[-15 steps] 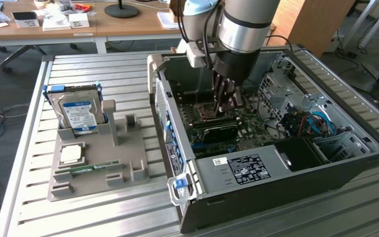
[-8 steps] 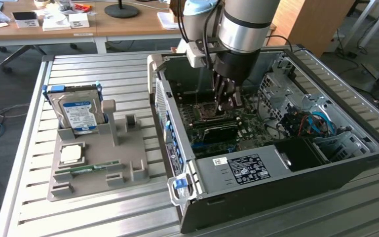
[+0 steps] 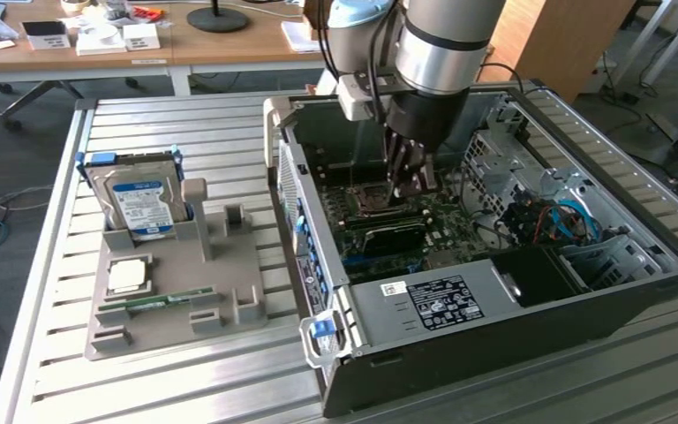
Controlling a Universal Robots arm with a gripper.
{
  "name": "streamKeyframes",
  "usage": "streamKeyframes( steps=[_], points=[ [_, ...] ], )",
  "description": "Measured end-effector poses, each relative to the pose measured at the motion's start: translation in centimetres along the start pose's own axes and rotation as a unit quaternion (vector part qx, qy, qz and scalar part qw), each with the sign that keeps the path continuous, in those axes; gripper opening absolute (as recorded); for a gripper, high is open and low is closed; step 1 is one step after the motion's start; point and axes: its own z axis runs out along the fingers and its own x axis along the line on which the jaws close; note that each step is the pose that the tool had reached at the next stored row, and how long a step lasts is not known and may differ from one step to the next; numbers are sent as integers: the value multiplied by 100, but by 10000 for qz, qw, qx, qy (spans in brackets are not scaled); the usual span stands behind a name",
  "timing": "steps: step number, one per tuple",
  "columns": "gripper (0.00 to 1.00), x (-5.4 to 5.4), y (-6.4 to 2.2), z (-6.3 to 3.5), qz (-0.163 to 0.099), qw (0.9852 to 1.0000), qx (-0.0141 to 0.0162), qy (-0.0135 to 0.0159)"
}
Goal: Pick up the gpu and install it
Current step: 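Press down on the gpu until it lock into place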
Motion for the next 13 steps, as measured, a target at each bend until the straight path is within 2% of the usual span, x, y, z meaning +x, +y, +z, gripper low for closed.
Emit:
streamKeyframes(
  steps=[8, 13],
  points=[
    [11, 4, 2, 124, 0, 10000, 1, -1],
    [11, 1, 3, 132, 1, 10000, 1, -1]
  ],
)
